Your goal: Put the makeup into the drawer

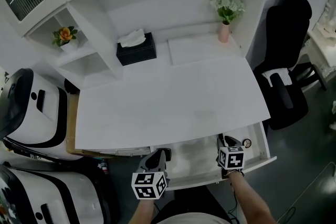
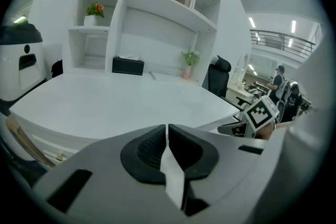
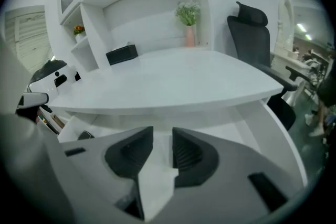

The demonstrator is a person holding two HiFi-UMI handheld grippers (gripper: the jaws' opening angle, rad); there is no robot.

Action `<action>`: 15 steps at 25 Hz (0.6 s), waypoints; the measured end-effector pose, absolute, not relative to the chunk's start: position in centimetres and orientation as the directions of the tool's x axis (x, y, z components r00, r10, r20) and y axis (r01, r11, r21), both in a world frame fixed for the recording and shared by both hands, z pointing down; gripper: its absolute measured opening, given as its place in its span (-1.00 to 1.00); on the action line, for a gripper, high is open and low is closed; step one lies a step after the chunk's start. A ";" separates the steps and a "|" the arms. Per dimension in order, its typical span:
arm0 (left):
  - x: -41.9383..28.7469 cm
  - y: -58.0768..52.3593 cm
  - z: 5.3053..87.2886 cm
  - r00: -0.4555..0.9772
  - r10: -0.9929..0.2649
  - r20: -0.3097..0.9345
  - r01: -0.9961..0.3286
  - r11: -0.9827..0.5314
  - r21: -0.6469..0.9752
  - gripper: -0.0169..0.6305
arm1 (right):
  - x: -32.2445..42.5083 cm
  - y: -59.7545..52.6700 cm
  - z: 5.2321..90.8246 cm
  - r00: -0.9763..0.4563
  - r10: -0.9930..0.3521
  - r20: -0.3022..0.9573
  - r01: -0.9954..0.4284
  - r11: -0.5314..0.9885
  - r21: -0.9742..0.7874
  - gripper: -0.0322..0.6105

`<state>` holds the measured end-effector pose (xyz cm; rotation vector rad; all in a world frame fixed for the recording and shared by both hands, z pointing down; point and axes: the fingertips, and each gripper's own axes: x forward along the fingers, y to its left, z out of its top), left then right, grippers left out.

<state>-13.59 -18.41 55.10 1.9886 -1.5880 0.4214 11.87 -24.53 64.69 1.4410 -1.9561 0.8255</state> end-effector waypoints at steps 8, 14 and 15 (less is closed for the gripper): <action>-14.3 -16.2 53.6 0.258 -0.807 0.531 -0.963 -0.168 0.212 -0.89 | 10.1 -22.7 58.7 -0.315 -0.698 0.643 -0.948 0.264 -0.178 -0.59; -14.8 -15.1 52.5 0.269 -0.823 0.501 -0.960 -0.183 0.214 -0.89 | 9.1 -20.7 55.2 -0.333 -0.740 0.585 -0.942 0.285 -0.175 -0.70; -14.8 -14.9 52.3 0.272 -0.825 0.496 -0.959 -0.187 0.214 -0.89 | 9.0 -20.4 54.7 -0.335 -0.746 0.575 -0.942 0.289 -0.173 -0.74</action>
